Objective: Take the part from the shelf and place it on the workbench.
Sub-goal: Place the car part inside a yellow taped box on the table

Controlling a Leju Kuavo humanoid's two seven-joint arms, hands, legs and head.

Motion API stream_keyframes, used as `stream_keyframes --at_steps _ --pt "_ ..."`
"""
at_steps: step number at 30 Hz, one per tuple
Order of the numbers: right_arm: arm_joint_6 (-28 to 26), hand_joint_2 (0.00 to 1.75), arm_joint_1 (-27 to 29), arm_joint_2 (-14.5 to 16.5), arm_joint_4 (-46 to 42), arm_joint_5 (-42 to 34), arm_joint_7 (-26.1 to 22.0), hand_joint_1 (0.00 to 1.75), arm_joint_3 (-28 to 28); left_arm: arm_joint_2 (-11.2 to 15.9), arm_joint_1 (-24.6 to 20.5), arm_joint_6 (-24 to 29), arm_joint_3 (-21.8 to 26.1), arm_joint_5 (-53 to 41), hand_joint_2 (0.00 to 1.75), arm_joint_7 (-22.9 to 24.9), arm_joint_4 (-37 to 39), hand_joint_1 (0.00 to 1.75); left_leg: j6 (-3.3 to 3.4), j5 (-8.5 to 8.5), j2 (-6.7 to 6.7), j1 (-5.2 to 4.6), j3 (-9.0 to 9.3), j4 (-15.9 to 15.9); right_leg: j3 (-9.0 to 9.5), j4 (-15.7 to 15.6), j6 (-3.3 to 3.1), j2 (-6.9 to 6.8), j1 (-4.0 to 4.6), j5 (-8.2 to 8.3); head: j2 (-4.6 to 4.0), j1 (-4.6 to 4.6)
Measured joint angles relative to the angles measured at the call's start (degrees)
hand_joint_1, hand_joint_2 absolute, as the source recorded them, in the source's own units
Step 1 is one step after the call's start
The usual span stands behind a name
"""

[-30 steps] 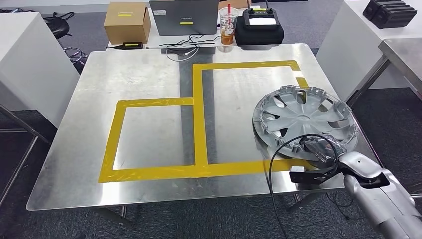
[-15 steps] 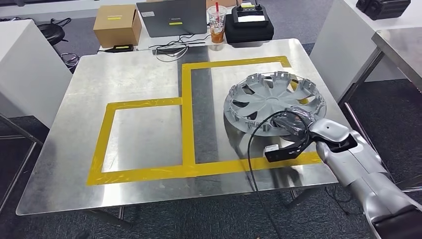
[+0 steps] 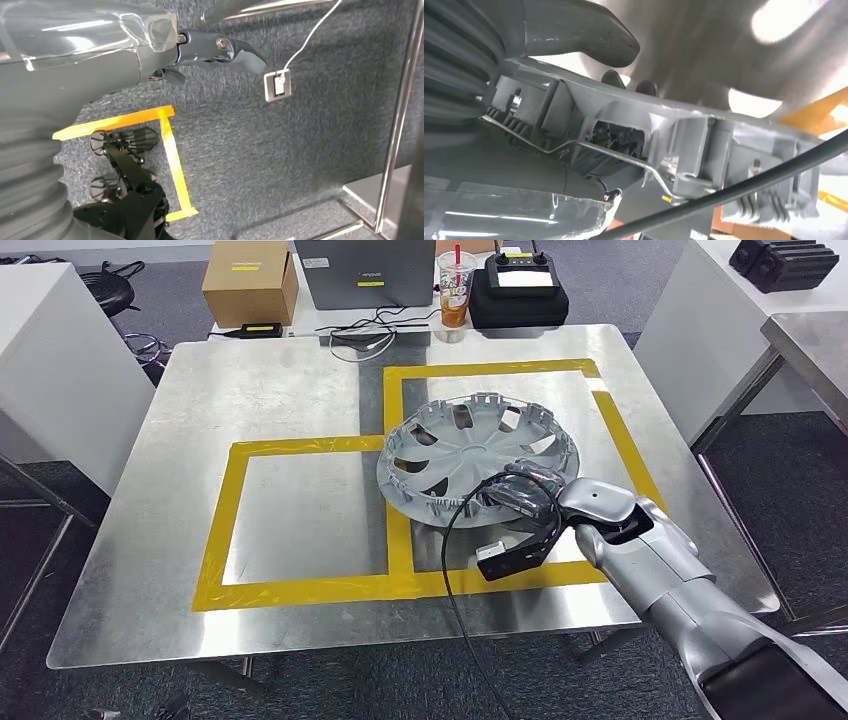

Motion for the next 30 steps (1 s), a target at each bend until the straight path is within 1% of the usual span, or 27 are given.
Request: stream_keyframes --at_steps 2,3,5,7,8,9,10,11,12,14,15,16,17,18,19,20,21,22,23,25,26,27,29,30 --pt "0.04 1.75 0.05 0.00 0.00 -0.31 0.09 1.75 0.32 0.23 0.07 0.45 -0.53 -0.08 1.75 -0.15 0.63 0.00 -0.13 -0.15 -0.09 0.01 0.00 0.21 2.10 -4.68 0.60 -0.02 -0.01 2.19 0.00 0.01" --pt "0.04 1.75 0.04 0.00 0.00 -0.37 0.13 1.75 0.36 0.26 0.08 0.51 -0.62 -0.09 1.75 -0.16 0.72 0.00 -0.17 -0.20 -0.10 0.01 0.00 0.26 2.66 -5.87 0.70 -0.03 -0.01 2.68 0.00 0.01" --pt "0.04 1.75 0.04 0.00 0.00 -0.38 0.14 1.75 0.38 0.28 0.08 0.54 -0.66 -0.09 1.75 -0.19 0.78 0.00 -0.19 -0.22 -0.11 0.01 0.00 0.30 2.92 -6.42 0.74 -0.04 -0.01 2.90 0.00 0.01" --pt "0.04 1.75 0.04 0.01 0.01 -0.49 0.27 1.75 0.45 0.39 0.08 0.61 -0.82 -0.09 1.75 -0.29 0.99 0.00 -0.30 -0.37 -0.14 0.01 0.00 0.49 4.26 -9.14 0.85 -0.09 -0.03 3.90 0.00 0.01" --pt "0.04 1.31 0.16 0.04 0.21 -0.69 0.59 1.31 0.63 0.68 0.16 0.80 -1.16 -0.04 1.75 -0.47 1.46 0.00 -0.58 -0.56 -0.17 -0.09 -0.17 0.76 5.18 -11.01 0.45 -0.13 0.08 4.52 0.00 -0.01" --pt "0.04 0.87 0.29 0.10 0.56 -0.92 0.96 0.87 0.82 1.06 0.37 1.04 -1.66 0.00 1.75 -0.69 2.02 0.00 -1.01 -0.91 -0.19 -0.12 -0.47 1.16 6.05 -12.76 -0.09 -0.16 0.00 5.13 0.00 -0.03" --pt "0.04 0.44 0.42 0.14 0.99 -1.13 1.33 0.44 0.99 1.44 0.62 1.30 -2.20 0.04 1.75 -0.92 2.57 0.00 -1.53 -1.59 -0.16 -0.14 -0.98 2.05 6.53 -13.71 -0.74 -0.17 -0.08 5.42 0.00 -0.08" --pt "0.04 0.00 0.55 0.16 1.49 -1.31 1.68 0.00 1.15 1.85 0.88 1.55 -2.77 0.09 1.75 -1.13 3.11 0.00 -2.10 -2.76 -0.09 -0.10 -1.91 3.84 6.77 -14.19 -1.45 -0.16 -0.15 5.55 0.00 -0.15" --pt "0.04 0.00 0.57 0.17 1.85 -1.33 1.79 0.00 1.19 2.06 1.07 1.65 -3.09 0.08 1.75 -1.22 3.34 0.00 -2.53 -4.38 0.00 0.09 -3.28 6.74 6.80 -14.26 -1.72 -0.15 -0.34 5.59 0.00 -0.21" --pt "0.06 0.00 0.63 0.15 2.43 -1.34 1.88 0.00 1.31 2.27 1.19 1.75 -3.40 0.09 0.87 -1.28 3.71 0.00 -3.08 -7.79 0.13 0.41 -6.96 14.53 6.78 -14.24 -1.91 -0.15 -0.32 5.56 0.00 -0.27" --pt "0.07 0.00 0.66 0.16 2.77 -1.32 1.99 0.00 1.39 2.34 1.25 1.79 -3.53 0.11 0.44 -1.34 3.93 0.00 -3.21 -8.57 0.16 0.52 -8.45 17.41 6.79 -14.23 -1.91 -0.14 -0.32 5.55 0.00 -0.27" --pt "0.08 0.00 0.67 0.16 3.16 -1.27 2.25 0.00 1.47 2.43 1.30 1.82 -3.68 0.22 0.00 -1.45 4.19 0.00 -3.25 -8.23 0.17 0.59 -9.00 18.21 6.81 -14.22 -1.91 -0.14 -0.31 5.54 0.00 -0.27" --pt "0.09 0.00 0.62 0.16 3.60 -1.13 2.63 0.00 1.51 2.61 1.34 1.88 -3.89 0.44 0.00 -1.60 4.49 0.00 -3.19 -6.87 0.18 0.61 -8.43 16.66 6.87 -14.22 -1.89 -0.13 -0.31 5.53 0.00 -0.27" --pt "0.09 0.00 0.52 0.16 4.02 -0.92 3.10 0.00 1.53 2.85 1.34 2.01 -4.08 0.73 0.00 -1.75 4.79 0.00 -3.05 -4.85 0.18 0.61 -6.85 13.20 6.95 -14.22 -1.88 -0.12 -0.31 5.51 0.00 -0.28" --pt "0.09 0.00 0.34 0.15 4.43 -0.69 3.56 0.00 1.52 3.14 1.32 2.19 -4.27 1.08 0.00 -1.86 5.11 0.00 -2.82 -2.99 0.18 0.58 -4.76 8.85 7.03 -14.23 -1.85 -0.11 -0.29 5.51 0.00 -0.27" --pt "0.12 0.00 0.05 0.14 4.87 -0.48 3.92 0.00 1.51 3.45 1.27 2.43 -4.44 1.39 0.00 -1.90 5.40 0.00 -2.57 -1.76 0.17 0.46 -2.98 5.24 7.04 -14.23 -1.75 -0.09 -0.15 5.49 0.00 -0.25" --pt "0.18 0.00 -0.23 0.14 5.29 -0.35 4.15 0.00 1.51 3.68 1.23 2.66 -4.54 1.64 0.00 -1.90 5.66 0.00 -2.34 -1.18 0.16 0.31 -1.82 2.90 7.00 -14.23 -1.57 -0.08 -0.03 5.47 0.00 -0.25" --pt "0.25 0.00 -0.46 0.15 5.68 -0.27 4.31 0.00 1.51 3.89 1.18 2.83 -4.61 1.82 0.00 -1.89 5.90 0.00 -2.10 -1.19 0.14 0.15 -1.29 1.84 6.95 -14.26 -1.34 -0.07 0.06 5.46 0.00 -0.23" --pt "0.33 0.00 -0.61 0.15 6.03 -0.24 4.40 0.00 1.51 4.02 1.15 2.95 -4.65 1.92 0.00 -1.88 6.10 0.00 -1.85 -1.24 0.12 -0.01 -1.26 1.75 6.94 -14.34 -1.00 -0.06 0.12 5.49 0.00 -0.23" --pt "0.40 0.00 -0.74 0.13 6.54 -0.21 4.54 0.00 1.50 4.18 1.15 3.04 -4.73 2.00 0.00 -1.87 6.42 0.00 -1.04 -0.87 0.15 0.11 -0.79 1.25 6.74 -14.05 -0.41 -0.09 0.01 5.25 0.00 -0.20" --pt "0.41 0.00 -0.86 0.11 6.77 -0.21 4.57 0.00 1.49 4.22 1.13 3.04 -4.79 2.02 0.00 -1.87 6.55 0.00 -0.61 -0.60 0.17 0.20 -0.54 0.94 6.13 -12.81 -0.31 -0.11 -0.01 4.56 0.00 -0.16" --pt "0.43 0.00 -0.97 0.08 6.99 -0.21 4.60 0.00 1.48 4.25 1.10 3.05 -4.87 2.04 0.00 -1.87 6.69 0.00 -0.28 -0.38 0.20 0.29 -0.31 0.68 4.94 -10.36 -0.40 -0.13 -0.02 3.38 0.00 -0.12" --pt "0.53 0.00 -1.02 0.07 7.50 -0.21 4.63 0.00 1.51 4.26 1.06 3.06 -4.98 2.05 0.00 -1.86 6.98 0.00 -0.01 -0.29 0.17 0.17 -0.33 0.63 1.23 -2.58 -0.77 -0.13 -0.03 0.31 0.00 -0.10" --pt "0.61 0.00 -0.96 0.05 7.79 -0.21 4.64 0.00 1.56 4.25 1.06 3.07 -5.01 2.05 0.00 -1.86 7.16 0.00 0.02 -0.30 0.14 0.10 -0.34 0.64 -0.45 0.78 -0.75 -0.13 -0.04 -0.70 0.00 -0.10"
